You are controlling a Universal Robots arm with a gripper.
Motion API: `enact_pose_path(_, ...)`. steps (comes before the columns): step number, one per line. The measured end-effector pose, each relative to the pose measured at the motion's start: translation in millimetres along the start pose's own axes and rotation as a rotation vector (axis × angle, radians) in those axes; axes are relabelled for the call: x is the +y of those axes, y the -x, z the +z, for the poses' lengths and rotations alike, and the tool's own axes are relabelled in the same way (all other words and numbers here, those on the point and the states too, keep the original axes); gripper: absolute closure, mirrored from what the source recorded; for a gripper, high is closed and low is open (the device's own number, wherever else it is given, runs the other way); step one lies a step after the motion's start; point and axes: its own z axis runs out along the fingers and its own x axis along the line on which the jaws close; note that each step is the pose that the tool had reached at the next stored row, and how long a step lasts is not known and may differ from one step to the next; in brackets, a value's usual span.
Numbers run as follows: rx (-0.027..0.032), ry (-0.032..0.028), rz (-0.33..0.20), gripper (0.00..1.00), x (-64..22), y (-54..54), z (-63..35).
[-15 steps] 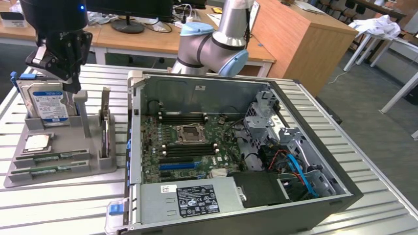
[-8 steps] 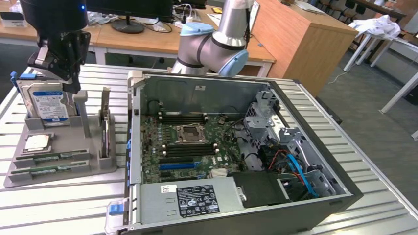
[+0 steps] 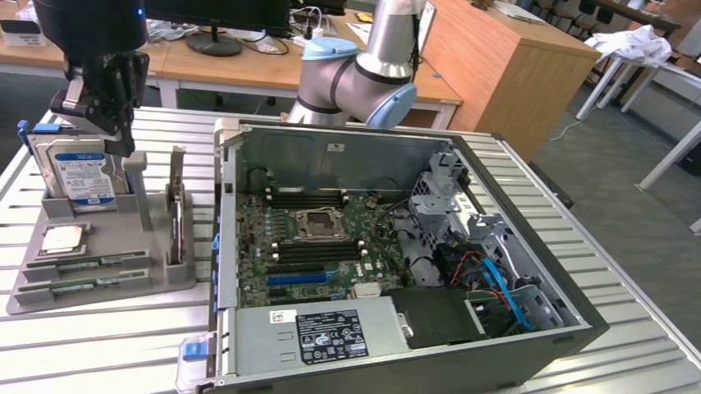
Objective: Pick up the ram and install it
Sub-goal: 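Pick up the ram and move it above insertion slot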
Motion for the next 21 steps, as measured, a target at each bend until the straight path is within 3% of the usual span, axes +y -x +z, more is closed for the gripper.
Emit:
enact_pose_path(4, 0.0007, 0.0005, -0.022, 0.90, 0.0, 0.0, 0.1)
enact_pose_path(8, 0.0034, 0.0021, -0.097, 0.90, 0.0, 0.0, 0.1)
enact_pose_path(21, 0.0054, 0.0034, -0.155, 0.90, 0.0, 0.0, 0.4)
